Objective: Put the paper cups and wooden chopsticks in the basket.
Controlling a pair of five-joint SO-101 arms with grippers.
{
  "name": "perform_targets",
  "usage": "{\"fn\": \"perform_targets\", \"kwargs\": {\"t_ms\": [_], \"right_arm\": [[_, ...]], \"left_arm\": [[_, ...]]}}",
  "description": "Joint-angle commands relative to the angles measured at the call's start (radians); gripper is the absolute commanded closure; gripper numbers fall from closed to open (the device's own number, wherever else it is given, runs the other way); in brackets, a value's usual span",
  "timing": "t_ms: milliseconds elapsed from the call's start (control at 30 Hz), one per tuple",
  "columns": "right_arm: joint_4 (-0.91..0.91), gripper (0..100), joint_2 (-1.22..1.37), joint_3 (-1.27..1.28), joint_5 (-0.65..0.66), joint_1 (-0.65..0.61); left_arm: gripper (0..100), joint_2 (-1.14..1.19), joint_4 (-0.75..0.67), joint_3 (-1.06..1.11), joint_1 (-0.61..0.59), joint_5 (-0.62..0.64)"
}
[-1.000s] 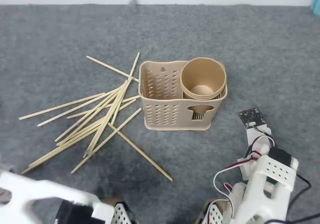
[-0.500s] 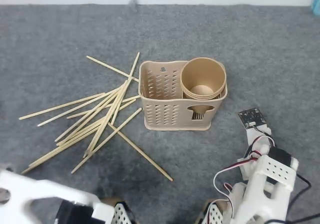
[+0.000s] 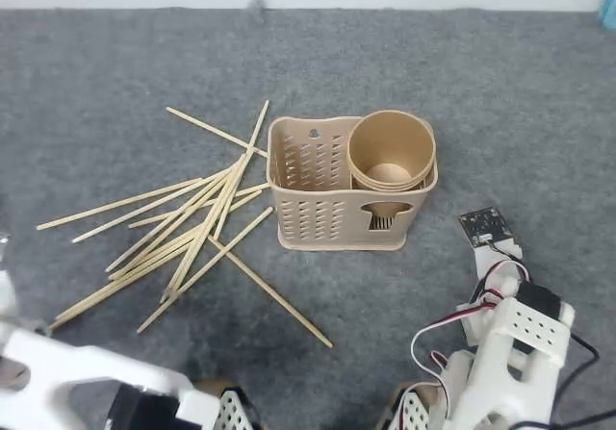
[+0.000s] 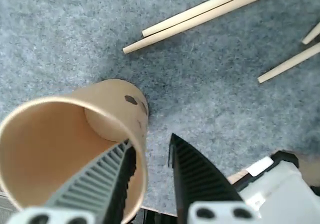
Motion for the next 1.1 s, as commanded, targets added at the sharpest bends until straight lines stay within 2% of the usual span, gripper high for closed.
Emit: {"fn": "perform_targets", "kwargs": {"t_ms": [0, 167, 567, 733, 833, 933, 1067], "right_arm": [[0.001, 99.0, -0.028, -0.006, 0.006, 0.005], [0.001, 99.0, -0.028, -0.006, 0.005, 0.005], [0.001, 99.0, -0.028, -0.006, 0.003, 0.005], [0.001, 99.0, -0.028, -0.006, 0.003, 0.010], [0.001, 99.0, -0.028, -0.006, 0.003, 0.010], [0.001, 99.0, -0.028, -0.006, 0.003, 0.012], [0.001, 99.0, -0.028, -0.006, 0.002, 0.013]], "left_arm": [[100, -0.029, -0.018, -0.005, 0.006, -0.005], [99, -0.029, -0.011, -0.054, 0.000, -0.005], [99, -0.031, 0.269, -0.421, 0.014, 0.009], [99, -0.097, 0.267, -0.504, 0.077, 0.153], [99, -0.204, 0.267, -0.509, 0.155, 0.232], [99, -0.339, 0.267, -0.509, 0.264, 0.344], [99, -0.486, 0.267, -0.524, 0.476, 0.525]]}}
